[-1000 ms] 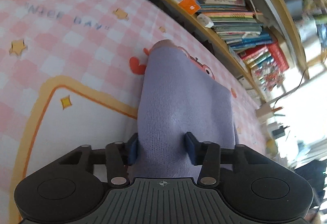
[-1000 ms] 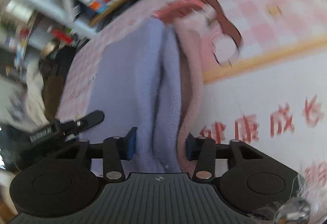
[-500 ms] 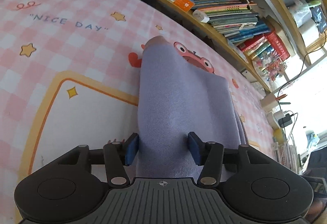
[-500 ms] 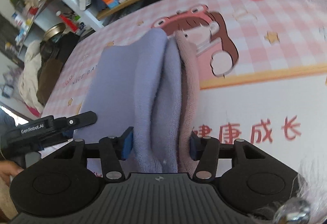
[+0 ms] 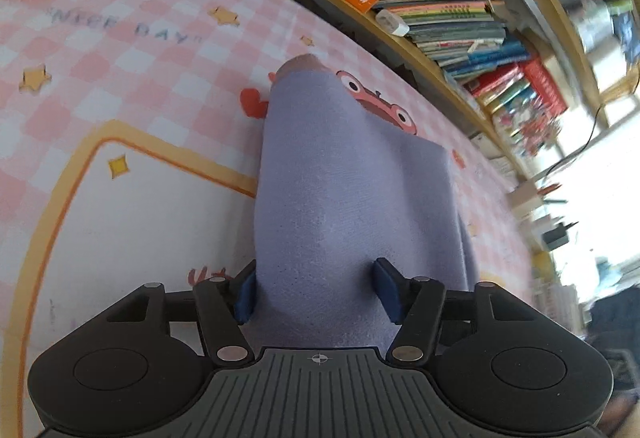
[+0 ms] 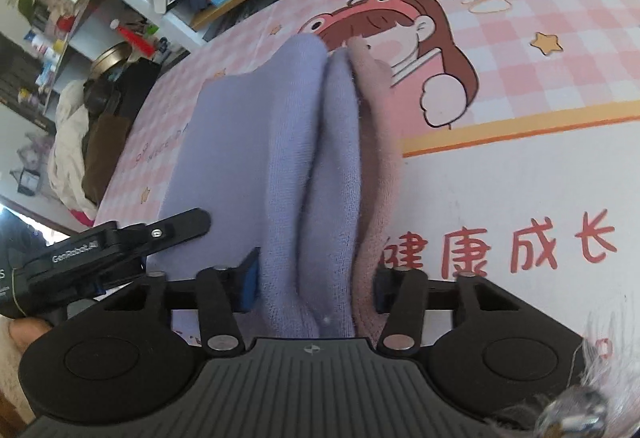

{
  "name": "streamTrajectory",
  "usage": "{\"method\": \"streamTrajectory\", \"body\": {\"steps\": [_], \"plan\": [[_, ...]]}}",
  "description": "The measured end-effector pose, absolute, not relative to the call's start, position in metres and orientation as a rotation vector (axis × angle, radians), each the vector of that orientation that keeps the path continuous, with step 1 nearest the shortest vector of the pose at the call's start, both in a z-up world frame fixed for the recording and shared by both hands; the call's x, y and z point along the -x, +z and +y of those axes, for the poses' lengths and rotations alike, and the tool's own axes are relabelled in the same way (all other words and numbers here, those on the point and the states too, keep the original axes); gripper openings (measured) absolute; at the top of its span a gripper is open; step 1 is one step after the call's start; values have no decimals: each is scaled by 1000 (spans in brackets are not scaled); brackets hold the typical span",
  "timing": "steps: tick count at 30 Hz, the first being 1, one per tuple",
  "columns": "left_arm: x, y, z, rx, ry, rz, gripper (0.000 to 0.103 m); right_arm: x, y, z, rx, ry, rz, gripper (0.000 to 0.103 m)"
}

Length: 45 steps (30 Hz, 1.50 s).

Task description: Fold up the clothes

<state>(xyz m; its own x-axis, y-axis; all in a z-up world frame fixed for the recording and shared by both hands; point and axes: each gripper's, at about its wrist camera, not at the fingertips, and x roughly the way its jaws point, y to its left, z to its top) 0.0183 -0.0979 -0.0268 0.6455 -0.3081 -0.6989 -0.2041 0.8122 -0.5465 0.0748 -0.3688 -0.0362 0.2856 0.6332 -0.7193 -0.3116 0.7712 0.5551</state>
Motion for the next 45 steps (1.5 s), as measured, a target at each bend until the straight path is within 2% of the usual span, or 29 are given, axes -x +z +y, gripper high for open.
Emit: {"method": "streamTrajectory", "body": {"steps": [2,5,17,45], "plan": [[-16,-24,-100,626,-56,868,48,-70,-31,-368,-310,660,1076,36],[-9,-13,-106,593,-54,839,45,-61,-22,-368,-260,675,1018,34],[10,21,-135,491,-51,750,45,-35,4,-379,-177,705,865,33],[27,36,-194,429,-93,736,45,-9,7,-440,-228,677,814,33]]}}
